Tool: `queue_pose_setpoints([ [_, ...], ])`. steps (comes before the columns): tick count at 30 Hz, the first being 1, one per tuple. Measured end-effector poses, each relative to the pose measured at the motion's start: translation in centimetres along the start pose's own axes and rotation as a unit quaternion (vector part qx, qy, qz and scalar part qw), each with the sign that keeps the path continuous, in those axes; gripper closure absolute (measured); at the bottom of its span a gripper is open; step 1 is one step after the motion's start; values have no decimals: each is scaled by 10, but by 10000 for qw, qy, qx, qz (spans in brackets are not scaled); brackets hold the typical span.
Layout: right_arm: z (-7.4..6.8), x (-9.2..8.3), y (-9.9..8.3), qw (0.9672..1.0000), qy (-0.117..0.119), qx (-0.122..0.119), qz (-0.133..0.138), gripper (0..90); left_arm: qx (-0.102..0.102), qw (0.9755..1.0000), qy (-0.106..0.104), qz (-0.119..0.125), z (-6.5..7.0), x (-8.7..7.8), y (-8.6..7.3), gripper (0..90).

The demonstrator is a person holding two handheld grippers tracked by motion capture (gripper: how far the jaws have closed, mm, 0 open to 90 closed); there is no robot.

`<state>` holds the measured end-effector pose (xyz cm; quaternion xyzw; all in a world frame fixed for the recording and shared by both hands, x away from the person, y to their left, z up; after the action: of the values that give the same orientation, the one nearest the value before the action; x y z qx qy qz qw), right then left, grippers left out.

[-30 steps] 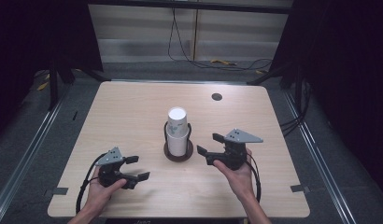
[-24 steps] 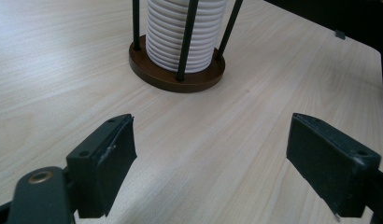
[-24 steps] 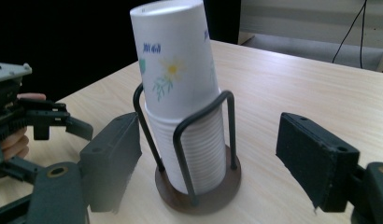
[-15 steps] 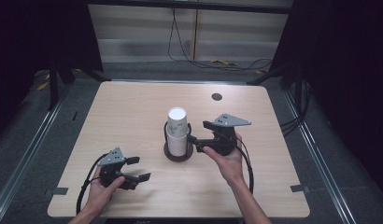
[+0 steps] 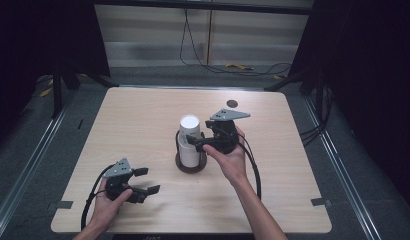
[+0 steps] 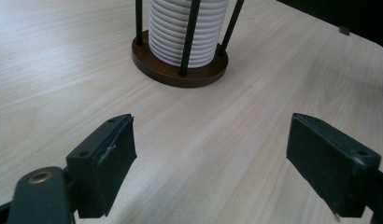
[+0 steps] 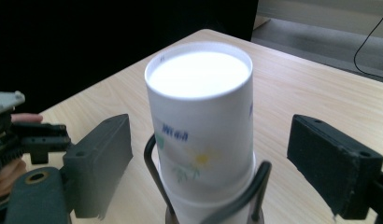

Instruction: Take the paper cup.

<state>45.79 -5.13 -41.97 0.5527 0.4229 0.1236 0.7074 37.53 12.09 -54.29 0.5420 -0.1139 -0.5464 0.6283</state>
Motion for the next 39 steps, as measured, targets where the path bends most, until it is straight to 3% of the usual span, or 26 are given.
queue_pose_setpoints([
  [7, 0, 18, 8, 9999, -34, -83, -128, 156, -46, 10000, -13, -11, -1, 0, -1, 157],
  [17, 1, 29, 7, 9999, -12, -59, -122, 216, -37, 10000, -5, -42, -2, 0, -3, 157],
  [25, 0, 30, 8, 9999, 6, -90, -87, 299, -50, 10000, 14, -61, -3, 0, -4, 157],
  [39, 0, 26, 13, 9999, 26, -121, 61, 319, -39, 10000, 5, -83, -3, 1, -5, 157],
])
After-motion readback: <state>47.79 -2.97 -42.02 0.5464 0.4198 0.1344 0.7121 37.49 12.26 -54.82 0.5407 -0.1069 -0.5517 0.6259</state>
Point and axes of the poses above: each handheld gripper's, and its own axes: x roughly forward along the jaws, y roughly out of its top, z roughly to its right, the point moved 10 cm from there along x, roughly forward along the jaws, and after that the axes turned 10 degrees about -x, right-handed, at the moved point
